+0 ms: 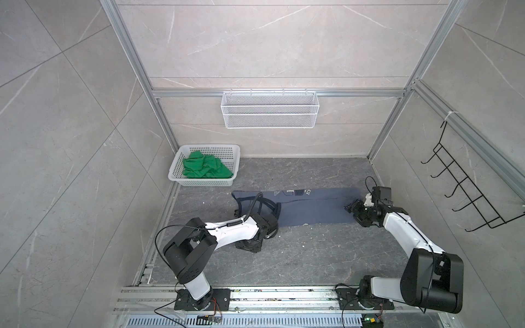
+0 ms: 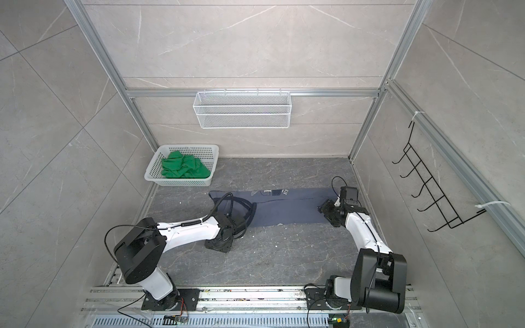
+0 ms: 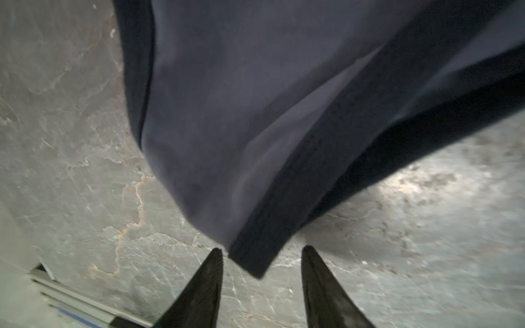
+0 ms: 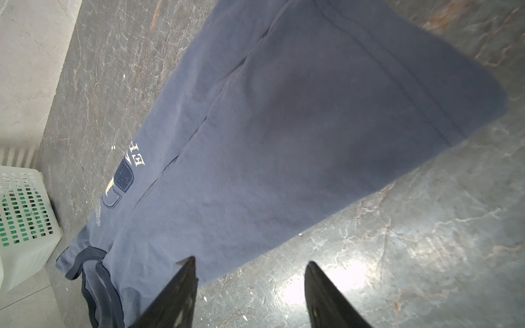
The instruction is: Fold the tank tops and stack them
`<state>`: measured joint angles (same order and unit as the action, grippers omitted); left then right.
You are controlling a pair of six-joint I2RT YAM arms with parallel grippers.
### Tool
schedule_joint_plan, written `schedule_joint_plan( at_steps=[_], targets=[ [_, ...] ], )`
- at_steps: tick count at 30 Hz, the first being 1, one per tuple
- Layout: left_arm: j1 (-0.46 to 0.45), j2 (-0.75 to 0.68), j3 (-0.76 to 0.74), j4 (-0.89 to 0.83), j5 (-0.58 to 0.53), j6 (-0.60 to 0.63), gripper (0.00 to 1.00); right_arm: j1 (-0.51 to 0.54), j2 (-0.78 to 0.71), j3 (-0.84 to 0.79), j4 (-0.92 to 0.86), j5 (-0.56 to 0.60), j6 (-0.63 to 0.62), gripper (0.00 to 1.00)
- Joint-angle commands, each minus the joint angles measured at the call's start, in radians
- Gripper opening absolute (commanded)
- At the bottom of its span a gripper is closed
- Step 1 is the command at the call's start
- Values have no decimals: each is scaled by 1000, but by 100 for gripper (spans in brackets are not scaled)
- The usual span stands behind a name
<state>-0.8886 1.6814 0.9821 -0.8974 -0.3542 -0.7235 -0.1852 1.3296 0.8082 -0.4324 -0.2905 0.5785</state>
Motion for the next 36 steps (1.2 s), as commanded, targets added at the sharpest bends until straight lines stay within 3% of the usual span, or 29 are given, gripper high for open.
schedule_joint_plan(
  at_steps=[1, 6, 12, 18, 25, 29, 34, 36],
  targets=[
    [31, -9, 6, 6, -64, -23, 38, 2, 4, -11, -7, -10, -23, 62],
    [79, -66, -4, 39, -58, 4, 22, 2, 6, -25, -3, -2, -25, 62],
    [171, -136, 0, 98, 56, 76, 9, 2, 13, -13, -8, 14, -23, 62],
    [310, -156, 50, 145, 205, 151, 8, 3, 97, 34, 12, 40, -13, 62],
    [476, -52, 163, 154, 286, 214, 11, 4, 210, 73, 35, 95, 10, 61],
    [530, 21, 232, 146, 276, 238, 18, 4, 266, 102, 20, 162, 8, 61],
    [564, 118, 312, 104, 173, 244, 23, 5, 323, 139, 9, 198, 11, 60],
    [570, 120, 304, 100, 153, 232, 30, 4, 324, 144, 6, 197, 11, 60]
  ],
)
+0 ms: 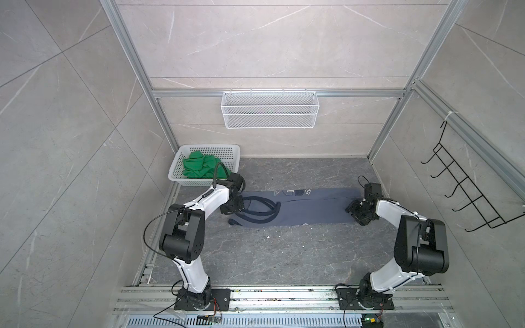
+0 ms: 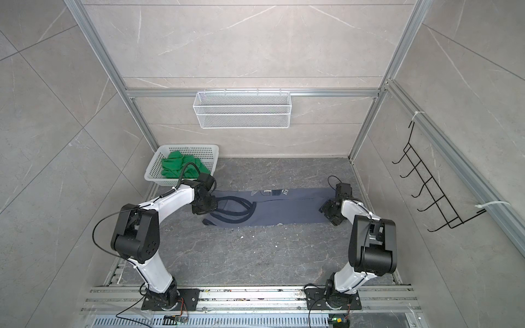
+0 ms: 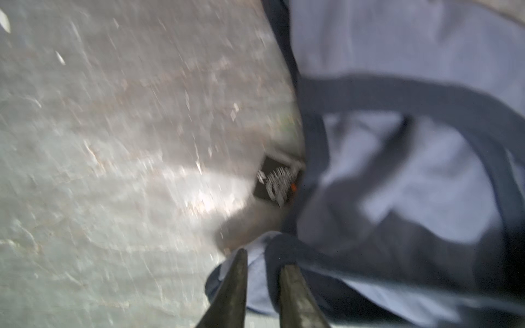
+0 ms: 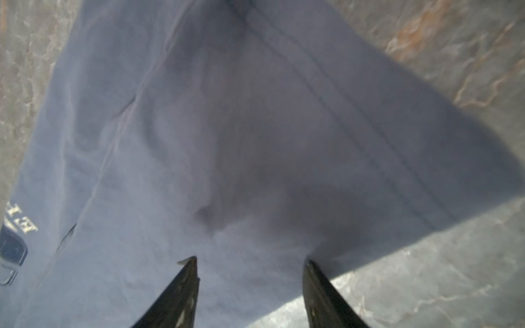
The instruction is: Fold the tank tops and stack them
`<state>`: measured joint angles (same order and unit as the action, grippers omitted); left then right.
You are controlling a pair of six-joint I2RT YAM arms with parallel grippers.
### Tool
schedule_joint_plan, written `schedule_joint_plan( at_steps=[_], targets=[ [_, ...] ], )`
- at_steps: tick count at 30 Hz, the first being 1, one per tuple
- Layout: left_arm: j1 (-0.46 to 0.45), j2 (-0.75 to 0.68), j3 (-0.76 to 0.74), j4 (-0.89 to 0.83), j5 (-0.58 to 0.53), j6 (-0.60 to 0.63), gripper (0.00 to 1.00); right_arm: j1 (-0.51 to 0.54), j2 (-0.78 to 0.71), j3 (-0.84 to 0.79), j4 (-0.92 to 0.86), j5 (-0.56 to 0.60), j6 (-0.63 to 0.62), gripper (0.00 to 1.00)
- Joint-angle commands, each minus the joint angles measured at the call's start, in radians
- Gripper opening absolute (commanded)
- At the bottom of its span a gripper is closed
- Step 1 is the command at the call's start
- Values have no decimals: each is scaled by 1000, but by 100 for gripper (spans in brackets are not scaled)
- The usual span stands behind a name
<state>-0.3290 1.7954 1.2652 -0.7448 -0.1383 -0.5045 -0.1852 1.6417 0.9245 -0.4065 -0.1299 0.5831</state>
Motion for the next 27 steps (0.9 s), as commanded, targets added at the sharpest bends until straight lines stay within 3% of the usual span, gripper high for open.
schedule_joint_plan(
  at_steps=[1, 4, 9, 12, 23, 27],
  targets=[
    [10, -7, 8, -48, -71, 6, 36, 5, 9, 28, -18, 35, 7, 60],
    [11, -105, -74, 16, -84, -15, 50, 4, -3, 21, -17, 34, 7, 60],
    [10, -315, -243, 195, 32, 8, 66, 4, -9, 10, -6, 24, 7, 60],
    [11, -322, -276, 258, 109, 14, 67, 4, -6, 5, 0, 22, 8, 60],
    [10, -160, -212, 265, 152, 33, 67, 4, -12, -8, -2, 22, 4, 60],
    [10, -142, -207, 255, 135, 26, 51, 5, -6, -5, 0, 22, 4, 60]
  ],
)
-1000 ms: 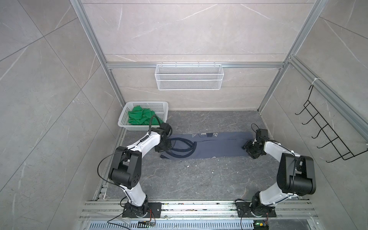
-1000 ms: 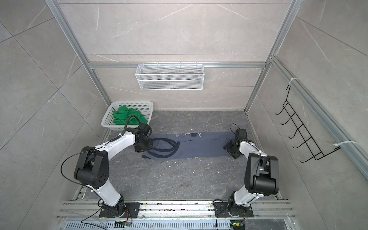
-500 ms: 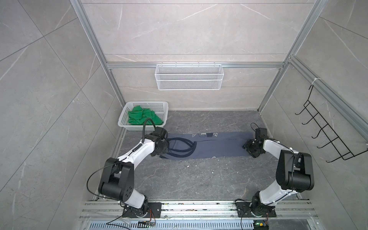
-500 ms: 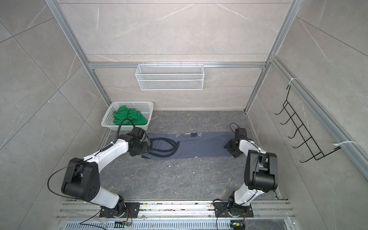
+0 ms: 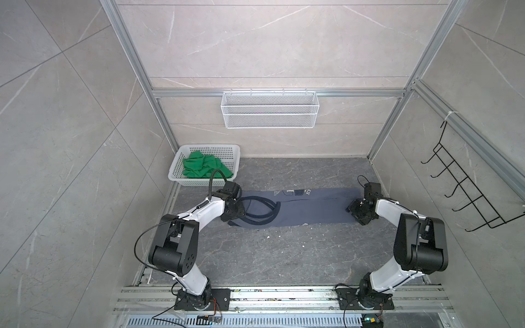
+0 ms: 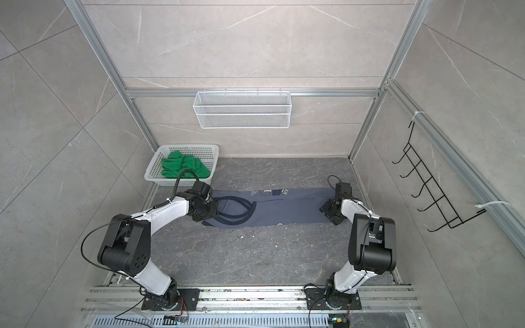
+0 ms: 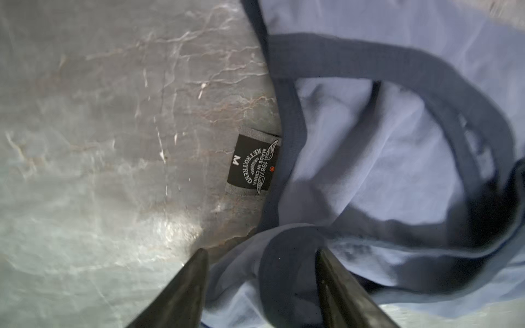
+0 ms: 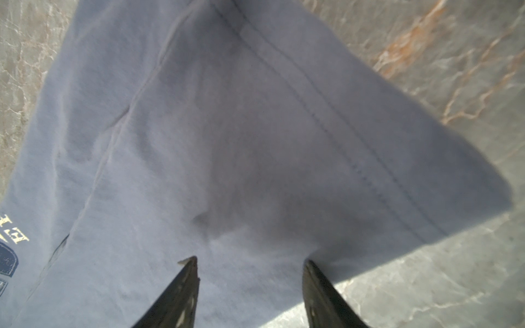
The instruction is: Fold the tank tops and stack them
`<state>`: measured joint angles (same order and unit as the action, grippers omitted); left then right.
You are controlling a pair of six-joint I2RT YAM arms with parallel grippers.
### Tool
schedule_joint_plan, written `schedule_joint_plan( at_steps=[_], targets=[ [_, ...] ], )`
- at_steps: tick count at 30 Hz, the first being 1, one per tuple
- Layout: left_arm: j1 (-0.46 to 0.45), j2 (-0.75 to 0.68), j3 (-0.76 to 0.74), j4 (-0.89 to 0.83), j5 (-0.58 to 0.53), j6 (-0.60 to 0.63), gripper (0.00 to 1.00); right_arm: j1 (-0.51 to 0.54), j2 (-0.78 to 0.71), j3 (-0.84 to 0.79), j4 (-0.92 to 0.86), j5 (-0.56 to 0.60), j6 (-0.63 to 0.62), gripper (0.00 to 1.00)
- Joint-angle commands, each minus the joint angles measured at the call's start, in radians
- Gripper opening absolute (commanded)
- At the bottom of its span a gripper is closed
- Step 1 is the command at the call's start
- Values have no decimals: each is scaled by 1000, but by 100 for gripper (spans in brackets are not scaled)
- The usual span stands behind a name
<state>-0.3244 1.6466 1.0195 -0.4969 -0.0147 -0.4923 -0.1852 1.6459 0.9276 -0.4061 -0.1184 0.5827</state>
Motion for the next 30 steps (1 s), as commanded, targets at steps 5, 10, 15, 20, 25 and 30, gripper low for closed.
schedule_joint_plan(
  at_steps=[5, 10, 15, 20, 25, 30],
  targets=[
    [6, -64, 9, 19, -69, -8, 23, 4, 16, 14, -41, 70, 12, 60],
    [29, -148, -52, 79, -101, -23, 10, 3, 51, 36, -52, 87, 22, 60],
    [62, -152, -66, 74, -128, -47, 10, 3, 109, 66, -70, 112, 25, 59],
    [79, -104, -70, 63, -71, -51, 22, 3, 109, 66, -50, 94, 27, 59],
    [77, -104, -108, 22, -16, -82, 43, 4, 68, 71, -55, 85, 22, 59],
    [77, -112, -108, -53, -49, -105, 55, 4, 49, 90, -67, 74, 20, 60]
  ],
)
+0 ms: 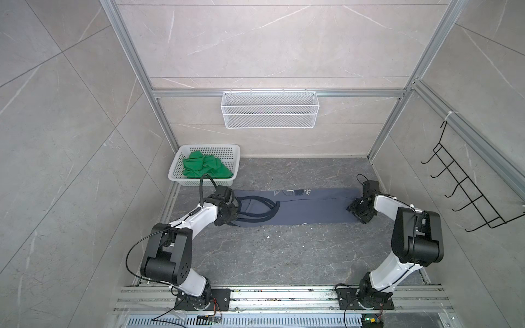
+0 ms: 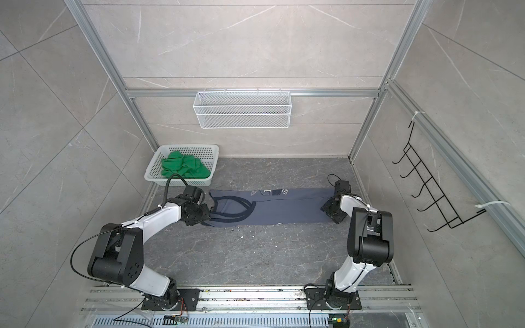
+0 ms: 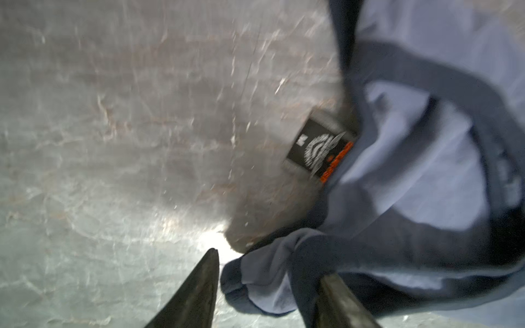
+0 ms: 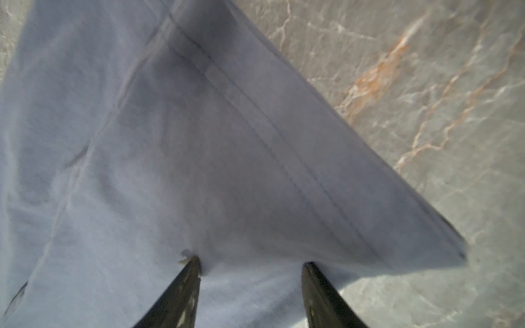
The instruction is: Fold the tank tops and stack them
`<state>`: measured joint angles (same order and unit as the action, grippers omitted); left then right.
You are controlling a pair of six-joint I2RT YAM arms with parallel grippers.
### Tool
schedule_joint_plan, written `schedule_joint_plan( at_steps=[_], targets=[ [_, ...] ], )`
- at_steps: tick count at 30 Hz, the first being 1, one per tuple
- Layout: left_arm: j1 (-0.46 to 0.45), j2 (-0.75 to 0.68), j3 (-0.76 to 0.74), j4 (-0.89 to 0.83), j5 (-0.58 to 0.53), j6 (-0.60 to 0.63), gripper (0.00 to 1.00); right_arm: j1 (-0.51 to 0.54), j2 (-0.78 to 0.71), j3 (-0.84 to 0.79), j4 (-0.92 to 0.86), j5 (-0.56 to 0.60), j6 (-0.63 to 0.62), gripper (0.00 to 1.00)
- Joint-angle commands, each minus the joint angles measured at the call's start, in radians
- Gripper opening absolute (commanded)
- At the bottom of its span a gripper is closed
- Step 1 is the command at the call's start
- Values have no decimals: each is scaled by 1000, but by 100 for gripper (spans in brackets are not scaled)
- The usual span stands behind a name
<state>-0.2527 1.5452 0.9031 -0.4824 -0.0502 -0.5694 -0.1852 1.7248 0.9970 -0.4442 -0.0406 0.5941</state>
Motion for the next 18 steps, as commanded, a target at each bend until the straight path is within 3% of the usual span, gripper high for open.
schedule_joint_plan(
  at_steps=[1, 5, 11, 18],
  targets=[
    [6, -19, 9, -80, -25, -32, 56, 4, -33, 26, -31, -4, 6, 59],
    [-13, -124, -18, -100, -94, -61, 63, 6, -54, 38, -42, -8, -1, 60],
    [-194, -363, -53, -131, -306, -129, 70, 16, -75, 54, -53, -11, -9, 60],
    [-231, -332, -35, -178, -357, -220, 73, 35, -83, 81, -71, -12, -9, 60]
  ],
)
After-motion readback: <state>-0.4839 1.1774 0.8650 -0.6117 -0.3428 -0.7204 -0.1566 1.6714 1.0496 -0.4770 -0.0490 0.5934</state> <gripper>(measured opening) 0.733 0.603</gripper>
